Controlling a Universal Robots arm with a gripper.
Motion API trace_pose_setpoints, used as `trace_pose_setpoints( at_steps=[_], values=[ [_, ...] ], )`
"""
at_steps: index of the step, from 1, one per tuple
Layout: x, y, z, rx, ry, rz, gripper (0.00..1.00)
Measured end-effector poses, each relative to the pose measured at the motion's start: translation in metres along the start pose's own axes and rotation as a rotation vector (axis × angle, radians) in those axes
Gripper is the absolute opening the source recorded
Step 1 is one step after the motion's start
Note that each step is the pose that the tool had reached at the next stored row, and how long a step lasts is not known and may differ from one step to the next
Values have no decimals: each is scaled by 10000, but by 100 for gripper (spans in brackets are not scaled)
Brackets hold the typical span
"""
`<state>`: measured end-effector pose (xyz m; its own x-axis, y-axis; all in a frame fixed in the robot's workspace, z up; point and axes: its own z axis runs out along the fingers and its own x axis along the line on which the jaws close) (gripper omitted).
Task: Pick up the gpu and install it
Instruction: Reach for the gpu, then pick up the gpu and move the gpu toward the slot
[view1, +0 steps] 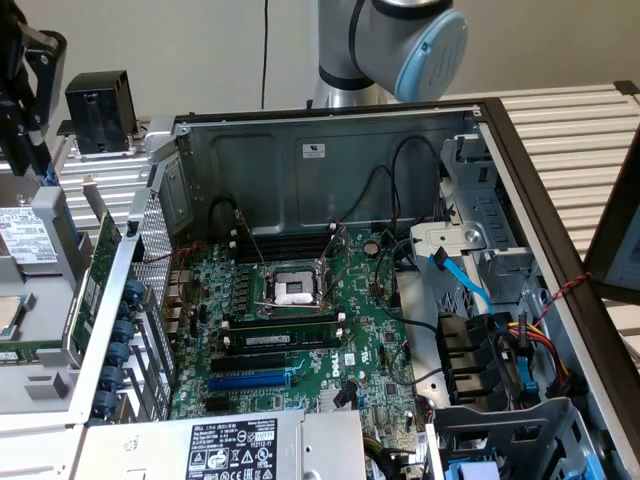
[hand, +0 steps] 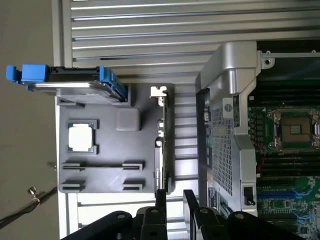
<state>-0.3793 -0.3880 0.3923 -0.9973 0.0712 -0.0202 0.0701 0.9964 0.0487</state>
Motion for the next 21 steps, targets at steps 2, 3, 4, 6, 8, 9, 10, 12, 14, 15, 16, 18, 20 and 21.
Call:
trace_pose_setpoints(
  at_steps=[2, 3, 4, 6, 8, 9, 10, 12, 14, 15, 16, 18, 20, 21],
  values=[
    [22, 8, 2, -1, -2, 1, 28],
    [22, 7, 2, -1, -1, 0, 28],
    [22, 8, 2, -1, -1, 0, 28],
    [22, 8, 2, -1, -1, 0, 28],
    [22, 8, 2, 0, 0, 0, 28],
    [22, 8, 2, -1, -1, 0, 28],
    [22, 8, 2, -1, -1, 0, 28],
    [22, 7, 2, -1, -1, 0, 28],
    [22, 8, 2, -1, 0, 0, 28],
    [22, 8, 1, 0, -1, 0, 28],
    [23, 7, 2, 0, -7, -1, 28],
    [28, 21, 5, -3, -42, -1, 28],
    [33, 45, 7, -5, -59, -3, 28],
    [37, 57, 8, -5, -66, -3, 28]
  ],
)
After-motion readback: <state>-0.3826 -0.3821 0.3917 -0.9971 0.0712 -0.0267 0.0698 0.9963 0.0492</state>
